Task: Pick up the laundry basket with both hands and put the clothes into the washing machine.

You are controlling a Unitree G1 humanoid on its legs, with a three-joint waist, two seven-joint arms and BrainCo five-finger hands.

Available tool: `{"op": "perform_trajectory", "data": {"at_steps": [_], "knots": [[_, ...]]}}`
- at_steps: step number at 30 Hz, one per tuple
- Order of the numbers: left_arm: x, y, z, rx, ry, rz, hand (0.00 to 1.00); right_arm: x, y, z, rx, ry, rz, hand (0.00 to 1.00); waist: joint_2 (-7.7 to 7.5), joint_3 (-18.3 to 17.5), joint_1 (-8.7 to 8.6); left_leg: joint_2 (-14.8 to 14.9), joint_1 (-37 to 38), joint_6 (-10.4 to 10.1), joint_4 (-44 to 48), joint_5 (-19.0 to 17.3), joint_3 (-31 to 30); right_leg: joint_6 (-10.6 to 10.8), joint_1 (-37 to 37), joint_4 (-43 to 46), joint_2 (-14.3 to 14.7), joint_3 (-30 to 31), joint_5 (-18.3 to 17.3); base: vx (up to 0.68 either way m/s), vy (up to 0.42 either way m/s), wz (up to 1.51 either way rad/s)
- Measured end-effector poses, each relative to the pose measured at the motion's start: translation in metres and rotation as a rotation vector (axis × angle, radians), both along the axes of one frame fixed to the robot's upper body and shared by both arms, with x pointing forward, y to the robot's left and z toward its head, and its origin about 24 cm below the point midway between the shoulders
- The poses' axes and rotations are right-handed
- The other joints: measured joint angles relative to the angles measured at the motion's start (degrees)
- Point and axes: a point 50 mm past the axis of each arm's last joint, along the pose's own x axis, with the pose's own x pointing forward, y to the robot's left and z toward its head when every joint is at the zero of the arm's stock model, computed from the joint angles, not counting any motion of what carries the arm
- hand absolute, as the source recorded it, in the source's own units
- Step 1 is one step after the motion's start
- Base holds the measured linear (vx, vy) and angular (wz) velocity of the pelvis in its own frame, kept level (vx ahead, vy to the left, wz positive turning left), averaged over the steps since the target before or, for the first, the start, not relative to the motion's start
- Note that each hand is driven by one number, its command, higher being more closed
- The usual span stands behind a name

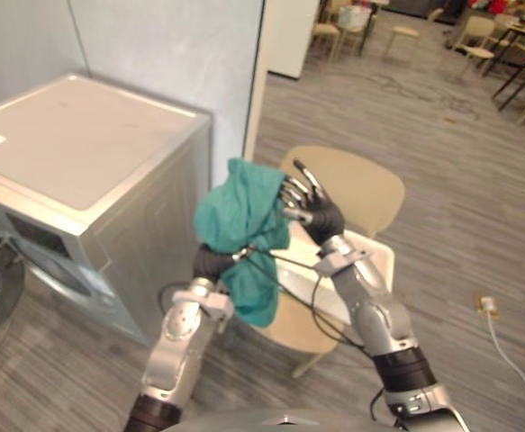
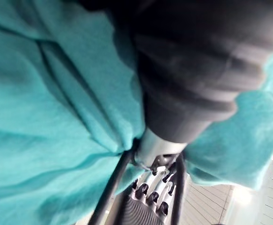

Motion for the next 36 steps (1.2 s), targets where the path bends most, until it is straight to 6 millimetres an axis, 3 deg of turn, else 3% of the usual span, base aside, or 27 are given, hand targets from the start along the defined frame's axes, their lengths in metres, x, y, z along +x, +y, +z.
{"op": "perform_trajectory", "data": {"at_steps": [29, 30, 31, 34, 36], "knots": [[0.001, 0.015, 0.008, -0.067, -0.023, 0.006, 0.00, -0.005, -0.013, -0.013, 0.087, 0.068, -0.132, 0.00, -1.45, 1.5, -2.37, 0.6, -4.9, -0.3, 0.3, -0.7, 3.7, -0.4, -7.6, -0.2, 0.6, 3.8, 1.0, 0.02, -0.014, -0.07], [0.003, 0.022, 0.008, -0.091, -0.017, 0.050, 0.00, -0.005, -0.018, -0.013, 0.087, 0.065, -0.145, 0.00, -1.45, 1.5, -2.37, 0.6, -4.9, -0.3, 0.3, -0.7, 3.9, -0.4, -7.7, -0.2, 0.6, 4.0, 1.0, 0.00, 0.003, -0.12], [0.009, 0.056, 0.011, -0.124, -0.027, 0.223, 0.00, -0.010, -0.038, -0.017, 0.083, 0.070, -0.222, 0.00, -1.45, 1.5, -2.43, 0.7, -4.8, -0.3, 0.3, -0.8, 4.1, -0.4, -7.8, -0.3, 0.6, 4.5, 1.0, 0.01, -0.001, -0.09], [0.007, 0.109, 0.020, -0.090, -0.083, 0.442, 0.00, -0.024, -0.075, -0.030, 0.048, 0.116, -0.360, 0.00, -1.45, 1.5, -2.48, 0.6, -4.8, -0.3, 0.3, -0.9, 4.6, -0.4, -7.9, -0.5, 0.6, 4.6, 1.0, 0.03, -0.003, -0.07], [0.006, 0.115, 0.028, -0.070, -0.113, 0.455, 0.00, -0.029, -0.085, -0.032, 0.039, 0.124, -0.398, 0.00, -1.46, 1.5, -2.71, 0.6, -4.8, -0.3, 0.3, -0.9, 4.6, -0.4, -7.9, -0.7, 0.6, 4.6, 1.0, 0.01, -0.001, -0.02]]}}
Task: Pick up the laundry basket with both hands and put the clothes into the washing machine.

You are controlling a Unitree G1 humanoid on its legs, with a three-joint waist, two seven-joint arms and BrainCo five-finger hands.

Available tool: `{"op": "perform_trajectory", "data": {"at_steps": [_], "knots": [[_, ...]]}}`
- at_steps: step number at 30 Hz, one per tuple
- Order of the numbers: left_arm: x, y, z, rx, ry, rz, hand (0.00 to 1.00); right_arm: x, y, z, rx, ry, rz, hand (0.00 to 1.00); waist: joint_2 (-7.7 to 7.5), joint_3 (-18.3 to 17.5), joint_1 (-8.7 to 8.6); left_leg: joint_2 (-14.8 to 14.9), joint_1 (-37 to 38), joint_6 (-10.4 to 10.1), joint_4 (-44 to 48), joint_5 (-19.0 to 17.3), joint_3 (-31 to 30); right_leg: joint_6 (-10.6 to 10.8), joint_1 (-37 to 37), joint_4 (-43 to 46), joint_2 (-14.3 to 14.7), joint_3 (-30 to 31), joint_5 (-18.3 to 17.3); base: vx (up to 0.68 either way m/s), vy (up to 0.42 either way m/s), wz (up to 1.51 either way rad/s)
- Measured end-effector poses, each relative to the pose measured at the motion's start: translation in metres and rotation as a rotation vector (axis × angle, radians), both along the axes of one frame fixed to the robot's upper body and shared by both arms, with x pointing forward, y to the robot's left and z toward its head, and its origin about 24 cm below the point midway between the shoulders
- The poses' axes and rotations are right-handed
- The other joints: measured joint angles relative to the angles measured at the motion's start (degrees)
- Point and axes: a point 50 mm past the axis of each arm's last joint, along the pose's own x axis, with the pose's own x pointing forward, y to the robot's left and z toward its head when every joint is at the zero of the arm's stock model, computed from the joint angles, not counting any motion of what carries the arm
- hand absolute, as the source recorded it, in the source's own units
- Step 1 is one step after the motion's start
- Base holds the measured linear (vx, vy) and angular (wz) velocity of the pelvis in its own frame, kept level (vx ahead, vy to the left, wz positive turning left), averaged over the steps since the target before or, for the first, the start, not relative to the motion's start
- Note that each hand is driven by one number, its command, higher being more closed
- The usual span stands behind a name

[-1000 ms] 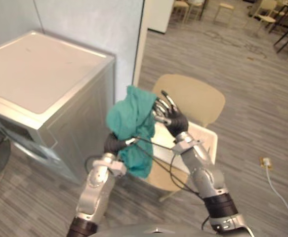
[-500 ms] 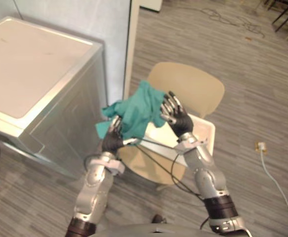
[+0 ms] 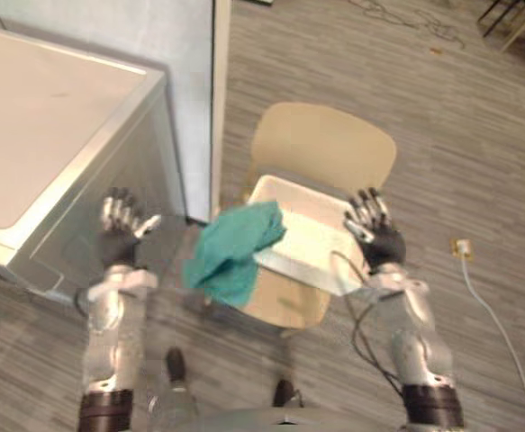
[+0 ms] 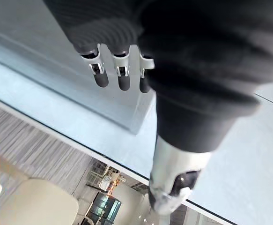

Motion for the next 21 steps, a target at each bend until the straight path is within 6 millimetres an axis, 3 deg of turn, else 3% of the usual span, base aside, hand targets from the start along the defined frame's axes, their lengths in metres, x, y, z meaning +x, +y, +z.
{"op": "perform_trajectory", "data": {"at_steps": [8, 16, 21], "knots": [[0.003, -0.023, 0.003, -0.017, -0.024, -0.109, 0.00, -0.001, 0.012, 0.014, -0.004, -0.062, 0.046, 0.00, 0.05, 0.0, -0.58, 0.0, 0.3, 0.0, 0.0, 0.0, 0.3, 0.0, 0.1, -0.3, 0.0, 0.3, 0.1, 0.00, 0.000, -0.01], [0.011, -0.053, -0.007, 0.051, 0.023, -0.302, 0.00, 0.007, 0.029, 0.022, -0.004, -0.093, 0.119, 0.00, 0.11, -0.3, -0.74, -0.1, -0.2, 0.1, -0.1, 0.2, 0.1, -0.2, 0.0, -0.9, 0.0, 0.1, 0.4, 0.00, 0.001, 0.00], [0.011, -0.057, -0.010, 0.054, 0.036, -0.323, 0.00, 0.007, 0.032, 0.021, -0.004, -0.090, 0.133, 0.00, 0.28, -0.5, -0.81, -0.2, -0.2, 0.2, 0.0, 0.3, 0.1, 0.0, 0.1, -1.1, 0.0, 0.1, 0.5, 0.00, 0.000, 0.00]]}}
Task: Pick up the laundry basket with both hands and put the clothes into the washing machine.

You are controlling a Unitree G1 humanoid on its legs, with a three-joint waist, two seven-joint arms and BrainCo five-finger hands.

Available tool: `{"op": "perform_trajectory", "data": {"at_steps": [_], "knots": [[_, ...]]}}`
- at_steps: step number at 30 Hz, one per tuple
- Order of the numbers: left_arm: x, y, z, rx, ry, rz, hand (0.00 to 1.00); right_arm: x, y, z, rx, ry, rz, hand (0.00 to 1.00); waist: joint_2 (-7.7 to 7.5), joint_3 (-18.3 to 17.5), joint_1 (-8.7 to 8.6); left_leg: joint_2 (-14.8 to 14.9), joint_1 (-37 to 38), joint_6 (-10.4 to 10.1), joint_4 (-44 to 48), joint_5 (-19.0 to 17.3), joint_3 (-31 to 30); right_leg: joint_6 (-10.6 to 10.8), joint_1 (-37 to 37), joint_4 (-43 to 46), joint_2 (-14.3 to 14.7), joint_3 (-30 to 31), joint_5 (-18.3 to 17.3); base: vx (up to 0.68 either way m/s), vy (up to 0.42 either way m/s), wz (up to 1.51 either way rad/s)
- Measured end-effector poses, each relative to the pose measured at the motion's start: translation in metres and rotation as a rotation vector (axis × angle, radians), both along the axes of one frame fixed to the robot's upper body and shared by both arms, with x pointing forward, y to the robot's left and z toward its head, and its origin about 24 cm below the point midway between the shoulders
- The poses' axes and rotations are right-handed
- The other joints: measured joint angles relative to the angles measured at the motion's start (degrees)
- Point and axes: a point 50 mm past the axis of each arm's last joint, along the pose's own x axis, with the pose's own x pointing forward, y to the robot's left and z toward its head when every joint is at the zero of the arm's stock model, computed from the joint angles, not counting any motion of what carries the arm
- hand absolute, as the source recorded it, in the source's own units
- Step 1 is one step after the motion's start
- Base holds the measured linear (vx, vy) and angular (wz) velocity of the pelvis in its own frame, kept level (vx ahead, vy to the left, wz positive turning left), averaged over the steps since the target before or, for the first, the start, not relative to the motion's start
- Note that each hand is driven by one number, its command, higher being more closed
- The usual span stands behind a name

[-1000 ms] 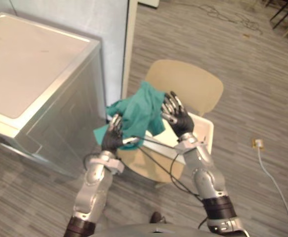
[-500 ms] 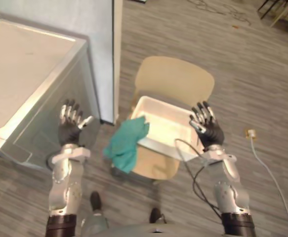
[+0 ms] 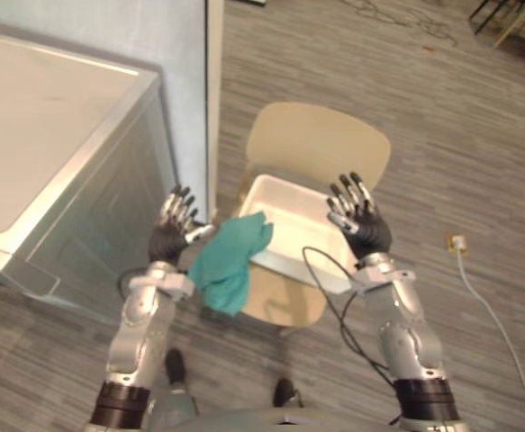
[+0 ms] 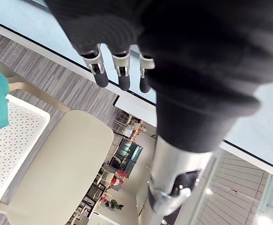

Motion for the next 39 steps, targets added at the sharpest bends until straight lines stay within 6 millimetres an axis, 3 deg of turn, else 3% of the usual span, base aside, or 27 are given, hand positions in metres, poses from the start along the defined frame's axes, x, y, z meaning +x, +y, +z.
{"op": "perform_trajectory", "data": {"at_steps": [4, 9, 15, 24, 27, 29, 35, 39], "knots": [[0.000, -0.003, -0.011, 0.026, 0.054, -0.013, 0.00, -0.001, -0.001, -0.002, 0.000, 0.008, -0.003, 0.00, 0.59, -0.9, 0.00, 0.0, -0.1, 0.0, 0.0, 0.1, -0.2, 0.0, 0.0, 0.0, 0.0, -0.1, 0.0, 0.00, 0.000, 0.00], [0.000, -0.004, -0.012, 0.090, 0.042, -0.026, 0.00, -0.008, -0.005, -0.011, 0.005, 0.046, -0.021, 0.00, 0.93, -1.2, -0.21, 0.0, -0.7, 0.2, -0.3, 0.3, -0.7, -0.4, -0.2, -0.1, 0.0, -0.4, -0.2, -0.01, 0.003, 0.04], [0.000, 0.008, -0.024, 0.356, 0.073, 0.015, 0.00, -0.039, -0.017, -0.047, 0.051, 0.185, -0.087, 0.00, 0.95, -2.1, -0.69, -0.1, -2.3, 0.3, 0.0, 0.6, -0.8, -0.5, -1.8, -0.1, 0.0, -0.5, 0.2, 0.00, 0.008, 0.00], [0.002, 0.016, -0.029, 0.612, 0.090, 0.101, 0.00, -0.076, -0.023, -0.079, 0.038, 0.340, -0.118, 0.00, 0.69, -1.6, -1.97, 0.2, -5.5, 0.5, 0.0, 0.9, 0.5, -0.7, -6.0, -0.2, 0.1, 1.0, 1.3, -0.02, 0.009, -0.09], [0.013, 0.015, -0.023, 0.710, 0.069, 0.144, 0.00, -0.081, -0.019, -0.083, 0.043, 0.356, -0.092, 0.00, 0.37, 0.9, -2.06, 0.2, -6.4, 0.5, 0.0, 1.0, 1.0, -0.9, -7.3, -0.1, 0.1, 1.6, 2.0, -0.04, 0.009, -0.09], [0.024, 0.011, -0.009, 0.770, 0.009, 0.178, 0.00, -0.082, -0.013, -0.089, 0.050, 0.375, -0.051, 0.00, 0.00, 3.1, -2.18, 0.3, -7.4, 0.4, 0.0, 1.2, 1.3, -1.0, -8.4, -0.1, 0.1, 1.6, 2.5, -0.04, 0.005, -0.06], [0.063, 0.005, 0.011, 0.923, -0.029, 0.267, 0.00, -0.095, -0.010, -0.131, -0.051, 0.568, -0.035, 0.00, -0.98, 8.3, -2.47, 0.3, -10.3, 0.8, 0.0, 2.0, 1.4, -1.1, -11.2, -0.1, 0.1, 2.0, 3.5, -0.01, -0.002, -0.02], [0.075, 0.001, 0.019, 0.966, -0.038, 0.309, 0.00, -0.095, 0.000, -0.132, -0.068, 0.565, 0.002, 0.00, -1.39, 10.5, -2.95, 0.2, -11.2, 1.3, 0.0, 2.5, 1.5, -0.5, -12.2, -0.2, 0.1, 2.4, 4.2, 0.01, -0.008, -0.03]]}}
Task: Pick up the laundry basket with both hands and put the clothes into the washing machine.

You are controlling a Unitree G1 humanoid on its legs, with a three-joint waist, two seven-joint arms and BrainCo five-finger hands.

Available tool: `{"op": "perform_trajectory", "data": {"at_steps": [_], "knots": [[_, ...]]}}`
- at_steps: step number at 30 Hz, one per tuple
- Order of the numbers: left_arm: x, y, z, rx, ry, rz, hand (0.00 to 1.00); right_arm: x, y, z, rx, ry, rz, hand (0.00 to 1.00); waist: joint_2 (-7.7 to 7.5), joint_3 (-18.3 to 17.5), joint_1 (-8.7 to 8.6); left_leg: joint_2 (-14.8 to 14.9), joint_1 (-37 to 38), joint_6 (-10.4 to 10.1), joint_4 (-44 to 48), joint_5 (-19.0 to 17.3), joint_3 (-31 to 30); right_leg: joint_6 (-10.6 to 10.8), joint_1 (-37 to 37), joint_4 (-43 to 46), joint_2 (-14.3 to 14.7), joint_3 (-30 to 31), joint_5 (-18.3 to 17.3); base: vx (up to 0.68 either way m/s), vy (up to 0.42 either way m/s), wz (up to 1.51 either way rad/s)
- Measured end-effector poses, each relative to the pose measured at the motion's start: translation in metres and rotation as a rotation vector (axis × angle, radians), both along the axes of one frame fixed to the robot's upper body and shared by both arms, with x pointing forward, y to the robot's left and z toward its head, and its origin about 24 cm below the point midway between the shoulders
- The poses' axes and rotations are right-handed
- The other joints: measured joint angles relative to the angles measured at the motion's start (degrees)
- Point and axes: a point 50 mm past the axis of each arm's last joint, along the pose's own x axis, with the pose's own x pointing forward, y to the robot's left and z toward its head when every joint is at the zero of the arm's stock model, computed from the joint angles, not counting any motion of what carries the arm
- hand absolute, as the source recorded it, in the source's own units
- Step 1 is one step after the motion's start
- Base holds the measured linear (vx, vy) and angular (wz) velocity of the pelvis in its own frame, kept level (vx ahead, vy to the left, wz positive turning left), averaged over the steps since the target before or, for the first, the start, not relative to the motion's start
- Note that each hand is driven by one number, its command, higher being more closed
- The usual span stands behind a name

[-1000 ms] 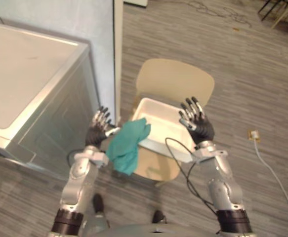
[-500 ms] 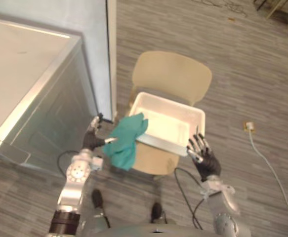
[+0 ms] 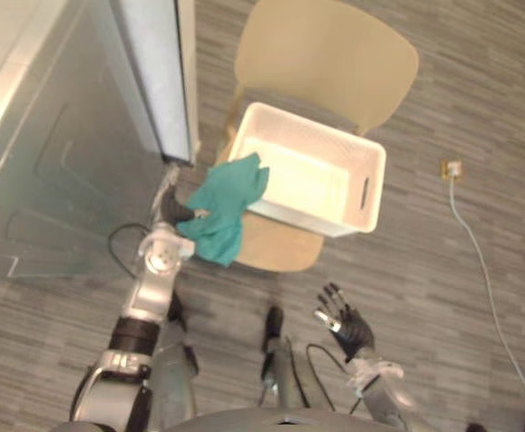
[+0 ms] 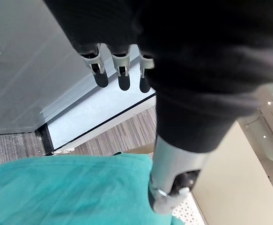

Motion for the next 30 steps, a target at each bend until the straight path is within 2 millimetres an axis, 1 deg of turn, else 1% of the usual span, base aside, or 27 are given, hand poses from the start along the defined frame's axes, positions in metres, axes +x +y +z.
{"op": "perform_trajectory", "data": {"at_steps": [3, 5, 8, 12, 13, 16, 20, 23, 26, 29, 30], "knots": [[0.008, -0.008, 0.001, 0.018, 0.016, -0.013, 0.00, 0.002, 0.010, 0.003, 0.017, -0.019, 0.030, 0.00, -0.13, 1.5, 0.17, 0.0, -0.7, 0.0, 0.0, 0.0, -0.1, 0.0, -0.6, 0.0, 0.0, -0.1, -0.1, 0.00, 0.000, 0.00], [0.010, -0.009, 0.002, 0.020, 0.024, -0.018, 0.00, 0.004, 0.012, 0.005, 0.019, -0.037, 0.037, 0.00, -0.18, 2.0, 0.31, 0.0, -1.4, 0.1, 0.0, 0.1, -0.1, 0.0, -1.5, 0.2, 0.0, 0.0, 0.0, 0.00, 0.000, 0.00], [0.016, -0.016, -0.004, -0.019, 0.078, -0.035, 0.00, 0.007, 0.016, 0.007, 0.027, -0.048, 0.037, 0.00, -0.16, 3.4, 0.77, -0.1, -2.2, 0.3, 0.0, 0.3, -0.4, 0.0, -2.0, 0.3, -0.1, -0.4, -0.1, 0.01, 0.000, 0.05], [0.028, -0.029, -0.012, -0.088, 0.173, -0.080, 0.00, 0.018, 0.024, 0.022, 0.036, -0.120, 0.045, 0.00, -0.16, 5.0, 1.25, 0.0, -3.5, 0.4, 0.0, 0.4, -0.4, 0.0, -3.7, 1.0, -0.1, -0.3, -0.1, 0.00, 0.000, 0.00], [0.034, -0.035, -0.013, -0.090, 0.207, -0.102, 0.00, 0.023, 0.026, 0.032, 0.036, -0.164, 0.047, 0.00, -0.14, 6.1, 1.23, 0.0, -3.8, 0.4, 0.0, 0.6, -0.4, 0.0, -4.0, 1.2, -0.2, -0.3, -0.1, 0.00, 0.000, 0.00], [0.036, -0.046, -0.015, -0.125, 0.245, -0.145, 0.00, 0.025, 0.031, 0.041, 0.046, -0.202, 0.055, 0.00, -0.23, 6.6, 1.44, 0.1, -3.9, 0.4, 0.0, 0.5, 0.1, -0.1, -4.5, 1.5, -0.2, 0.1, -0.1, 0.01, -0.003, -0.06], [0.043, -0.062, -0.011, -0.169, 0.272, -0.170, 0.00, 0.027, 0.036, 0.054, 0.057, -0.257, 0.052, 0.00, -0.23, 6.6, 1.55, 0.5, -4.6, 0.3, 0.0, 0.5, 0.4, -0.1, -5.6, 1.8, -0.1, 0.3, -0.2, 0.01, -0.010, -0.05], [0.043, -0.070, -0.008, -0.182, 0.261, -0.168, 0.00, 0.028, 0.036, 0.059, 0.055, -0.285, 0.041, 0.00, -0.29, 6.6, 1.52, 0.6, -5.0, 0.3, 0.0, 0.5, 0.4, -0.1, -5.9, 1.8, -0.1, 0.2, -0.2, 0.00, 0.000, 0.00], [0.045, -0.074, -0.007, -0.191, 0.254, -0.147, 0.00, 0.028, 0.042, 0.067, 0.068, -0.326, 0.058, 0.00, -0.38, 6.7, 1.76, 0.8, -5.2, 0.3, 0.0, 0.5, 0.5, -0.1, -6.0, 1.8, -0.1, 0.1, -0.2, 0.00, 0.000, 0.00], [0.046, -0.084, 0.000, -0.229, 0.224, -0.130, 0.00, 0.027, 0.050, 0.070, 0.085, -0.347, 0.078, 0.00, -0.50, 7.2, 1.46, 0.9, -5.8, 0.3, 0.0, 0.5, 0.7, -0.1, -6.1, 1.8, 0.0, -0.9, -0.2, 0.00, 0.003, 0.08], [0.047, -0.086, 0.005, -0.244, 0.209, -0.125, 0.00, 0.027, 0.052, 0.072, 0.089, -0.352, 0.080, 0.00, -0.61, 7.9, 1.50, 0.9, -5.9, 0.3, 0.0, 0.5, 0.6, -0.1, -6.1, 1.8, 0.0, -1.0, -0.2, -0.01, 0.010, 0.05]]}}
